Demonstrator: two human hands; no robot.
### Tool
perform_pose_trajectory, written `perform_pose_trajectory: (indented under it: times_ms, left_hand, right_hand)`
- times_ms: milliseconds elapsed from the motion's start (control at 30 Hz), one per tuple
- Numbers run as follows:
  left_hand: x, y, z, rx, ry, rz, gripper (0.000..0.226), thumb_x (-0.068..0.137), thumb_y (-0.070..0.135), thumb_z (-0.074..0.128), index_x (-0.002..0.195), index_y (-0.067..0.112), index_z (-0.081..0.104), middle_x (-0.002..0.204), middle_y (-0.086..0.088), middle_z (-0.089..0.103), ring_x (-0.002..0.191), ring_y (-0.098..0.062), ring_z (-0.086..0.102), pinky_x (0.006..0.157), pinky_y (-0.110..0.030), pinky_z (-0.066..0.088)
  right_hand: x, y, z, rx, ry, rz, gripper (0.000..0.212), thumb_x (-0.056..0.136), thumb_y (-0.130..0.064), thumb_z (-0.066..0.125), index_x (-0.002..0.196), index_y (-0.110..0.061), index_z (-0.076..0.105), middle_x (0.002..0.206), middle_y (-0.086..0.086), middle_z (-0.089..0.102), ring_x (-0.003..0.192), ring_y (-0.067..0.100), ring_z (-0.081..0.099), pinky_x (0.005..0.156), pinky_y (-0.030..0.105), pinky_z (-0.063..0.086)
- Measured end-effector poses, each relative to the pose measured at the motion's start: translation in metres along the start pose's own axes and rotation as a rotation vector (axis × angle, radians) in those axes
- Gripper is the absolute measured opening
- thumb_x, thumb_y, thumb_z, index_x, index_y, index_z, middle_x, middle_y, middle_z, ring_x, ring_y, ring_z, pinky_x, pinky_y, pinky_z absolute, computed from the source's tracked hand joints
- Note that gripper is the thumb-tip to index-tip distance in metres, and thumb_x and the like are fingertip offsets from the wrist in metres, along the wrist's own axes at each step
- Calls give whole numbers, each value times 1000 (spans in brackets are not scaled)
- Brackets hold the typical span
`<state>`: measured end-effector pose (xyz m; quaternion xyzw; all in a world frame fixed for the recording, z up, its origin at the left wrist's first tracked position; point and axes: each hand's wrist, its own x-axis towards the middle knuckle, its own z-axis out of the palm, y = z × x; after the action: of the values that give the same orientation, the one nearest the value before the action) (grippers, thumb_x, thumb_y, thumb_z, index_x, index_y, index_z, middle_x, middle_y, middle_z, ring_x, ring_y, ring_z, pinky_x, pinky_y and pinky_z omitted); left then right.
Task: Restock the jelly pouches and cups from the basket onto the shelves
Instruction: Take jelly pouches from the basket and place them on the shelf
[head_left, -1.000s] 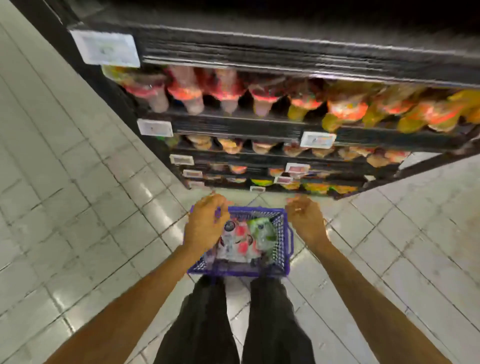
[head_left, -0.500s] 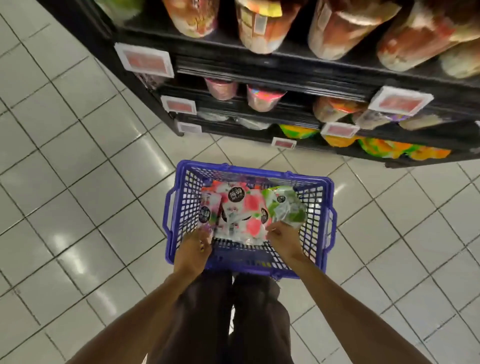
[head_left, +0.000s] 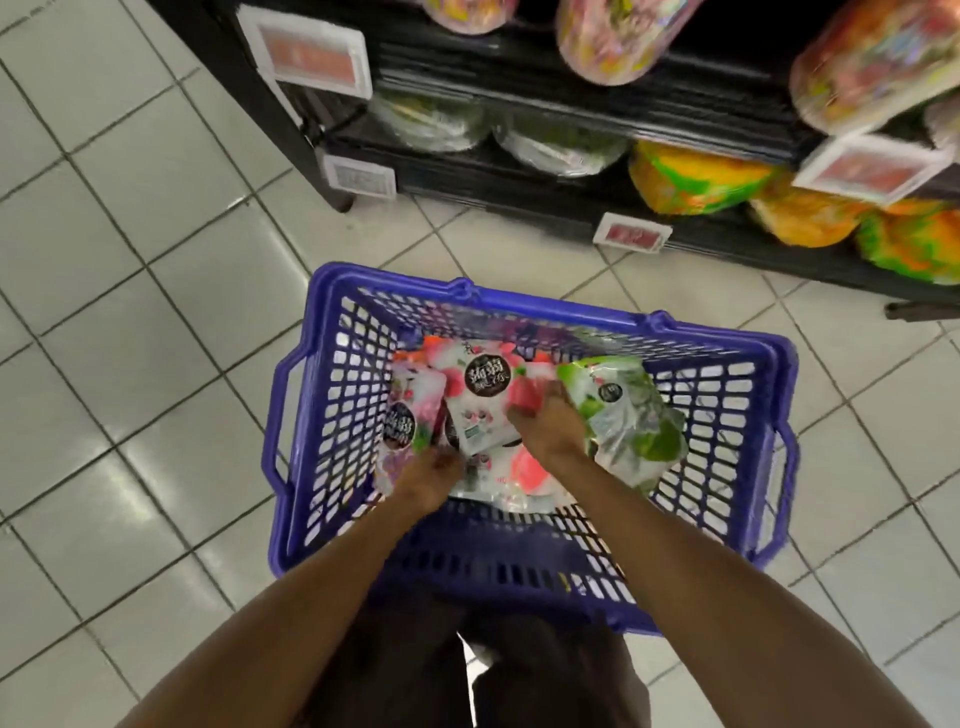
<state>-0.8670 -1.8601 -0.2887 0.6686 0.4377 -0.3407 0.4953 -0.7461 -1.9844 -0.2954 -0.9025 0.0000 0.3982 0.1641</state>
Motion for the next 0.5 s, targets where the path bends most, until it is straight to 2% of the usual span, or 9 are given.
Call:
perform_pose_trajectory:
  times_ms: [100, 200, 267, 333, 400, 433, 500]
  left_hand:
    - [9, 3, 21, -146, -13, -57, 31, 92, 7, 63, 118, -8, 60, 100, -14, 63, 91, -20, 56, 77, -26, 44]
    - [13, 5, 29, -224, 9, -69, 36, 86, 15, 72, 118, 2, 61, 100, -6, 64, 92, -19, 62, 81, -29, 52]
    - [14, 6, 35, -244, 21, -85, 40, 81, 13, 77, 116, 2, 63, 102, -9, 69, 96, -23, 67, 84, -36, 56]
    - [11, 12, 43, -210, 55, -104, 37, 77, 13, 80, 110, 2, 68, 104, -14, 73, 97, -28, 69, 82, -40, 57]
    - [7, 15, 49, -75, 115, -36, 31, 75, 13, 80, 103, 4, 67, 103, -9, 71, 93, -20, 66, 76, -30, 53]
    - [7, 15, 50, -4, 145, 8, 29, 75, 11, 79, 101, 6, 65, 105, -8, 69, 96, -19, 63, 77, -28, 51]
    - [10, 16, 48, 117, 203, 51, 44, 73, 14, 79, 111, 11, 58, 122, -6, 55, 117, -24, 49, 93, -28, 43]
  right_hand:
    - [16, -2, 6, -59, -75, -29, 62, 83, -49, 69, 126, -6, 54, 138, 12, 46, 128, 30, 46, 93, 34, 45]
    - [20, -2, 7, 151, -136, 54, 72, 78, -38, 80, 133, -3, 50, 135, 11, 49, 123, 28, 51, 91, 29, 43]
    - [16, 2, 7, 434, -182, 179, 59, 75, -26, 84, 125, -7, 57, 121, 9, 60, 107, 25, 61, 79, 27, 48]
    - [8, 11, 5, 595, -156, 263, 39, 76, -15, 81, 110, -10, 62, 110, 11, 67, 96, 26, 64, 78, 35, 56]
    - [0, 25, 0, 638, -51, 334, 34, 78, -12, 76, 107, -12, 61, 100, 8, 69, 94, 28, 64, 78, 39, 54]
    - [-4, 34, -4, 664, 0, 368, 30, 79, -12, 74, 106, -15, 61, 91, 3, 67, 87, 24, 63, 72, 34, 51]
    - [-10, 52, -11, 730, 53, 435, 30, 80, -13, 71, 108, -15, 62, 83, -1, 64, 77, 18, 59, 66, 28, 45]
